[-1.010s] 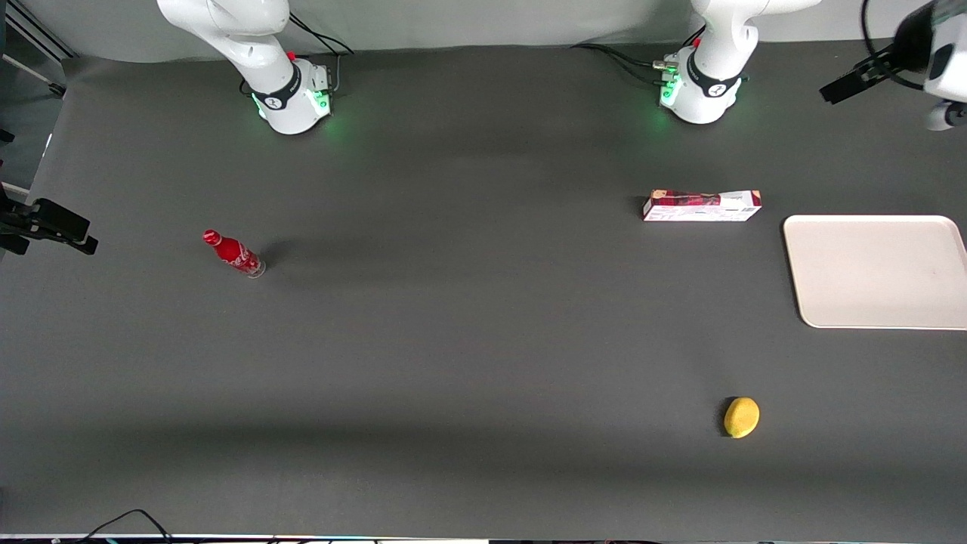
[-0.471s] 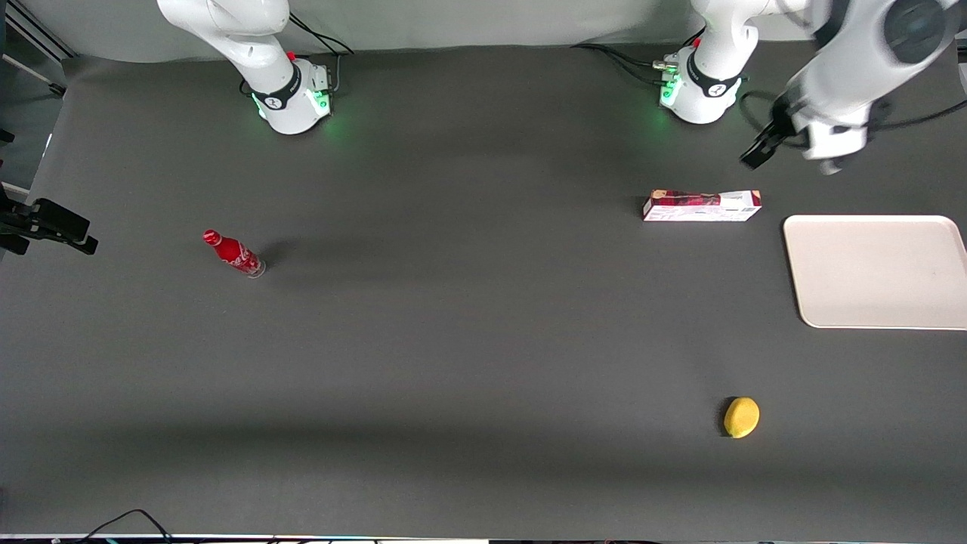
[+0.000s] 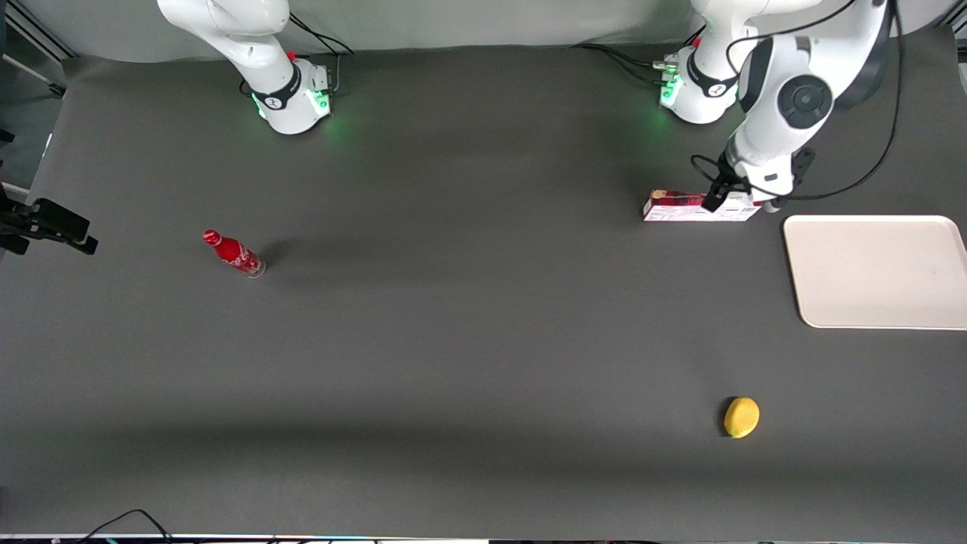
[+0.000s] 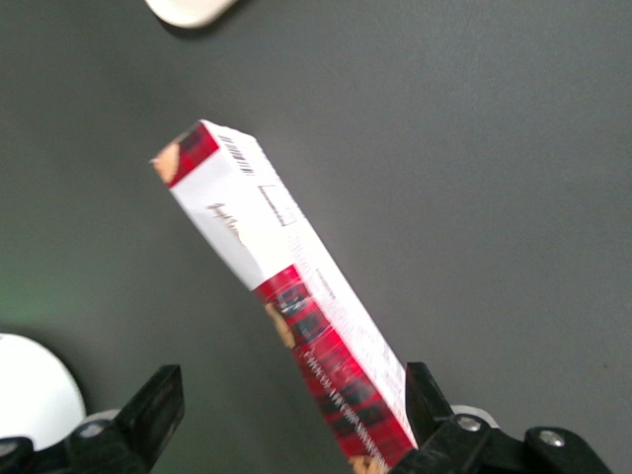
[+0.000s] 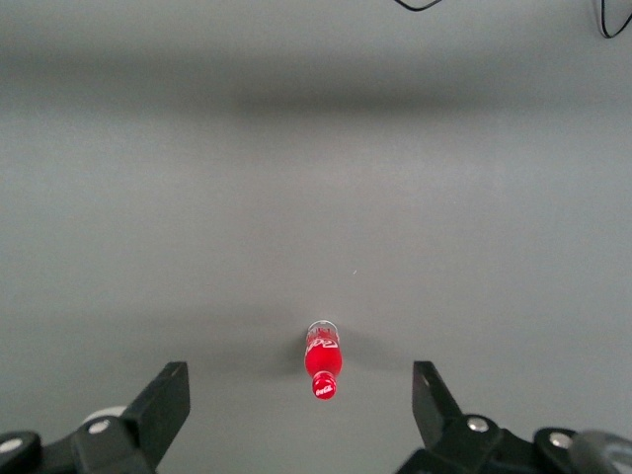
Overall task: Place red cookie box on tray
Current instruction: 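Lower the open left gripper over the cookie box and close on it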
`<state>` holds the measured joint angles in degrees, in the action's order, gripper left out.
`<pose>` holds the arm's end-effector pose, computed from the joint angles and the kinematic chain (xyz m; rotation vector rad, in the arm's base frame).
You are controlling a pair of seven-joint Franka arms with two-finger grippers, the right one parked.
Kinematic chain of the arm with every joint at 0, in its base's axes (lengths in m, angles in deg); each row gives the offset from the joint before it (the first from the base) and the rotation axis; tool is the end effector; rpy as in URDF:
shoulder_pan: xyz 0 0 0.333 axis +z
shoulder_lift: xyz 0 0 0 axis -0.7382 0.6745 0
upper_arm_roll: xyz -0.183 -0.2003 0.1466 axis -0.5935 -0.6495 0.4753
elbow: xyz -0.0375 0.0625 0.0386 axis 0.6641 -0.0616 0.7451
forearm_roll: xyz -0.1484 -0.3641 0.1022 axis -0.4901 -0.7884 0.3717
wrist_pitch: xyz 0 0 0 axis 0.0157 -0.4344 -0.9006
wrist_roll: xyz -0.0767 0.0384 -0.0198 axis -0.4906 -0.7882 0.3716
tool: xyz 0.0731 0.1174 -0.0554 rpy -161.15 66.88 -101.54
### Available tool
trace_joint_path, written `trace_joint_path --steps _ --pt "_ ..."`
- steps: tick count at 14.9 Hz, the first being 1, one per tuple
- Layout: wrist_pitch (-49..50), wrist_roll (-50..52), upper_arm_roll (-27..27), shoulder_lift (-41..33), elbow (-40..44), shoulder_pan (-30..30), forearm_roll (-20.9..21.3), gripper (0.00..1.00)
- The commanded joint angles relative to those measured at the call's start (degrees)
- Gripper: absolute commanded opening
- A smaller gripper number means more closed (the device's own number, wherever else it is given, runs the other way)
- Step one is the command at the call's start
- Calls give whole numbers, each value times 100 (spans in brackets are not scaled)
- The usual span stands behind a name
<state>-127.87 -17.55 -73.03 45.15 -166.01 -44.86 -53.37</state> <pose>0.3717 -0.0745 0.2463 -2.6314 -1.4184 0.1779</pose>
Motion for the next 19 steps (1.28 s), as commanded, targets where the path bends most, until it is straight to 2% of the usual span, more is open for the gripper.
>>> trace_joint_path --steps 1,8,11,12,13,14,15,19 --pt "-933 204 4 556 -262 -87 50 100" --pt "-1665 196 4 838 -762 -79 410 100" --pt "-1990 196 4 970 -957 -79 437 100" --pt "-2026 196 4 1040 -957 -79 463 93" --pt "-2061 204 13 1075 -957 -79 472 65" --pt "-2052 204 13 1093 -957 -79 472 29" --pt "-2061 204 13 1146 -957 -79 481 0" --pt "-1922 178 48 1111 -817 -61 481 0"
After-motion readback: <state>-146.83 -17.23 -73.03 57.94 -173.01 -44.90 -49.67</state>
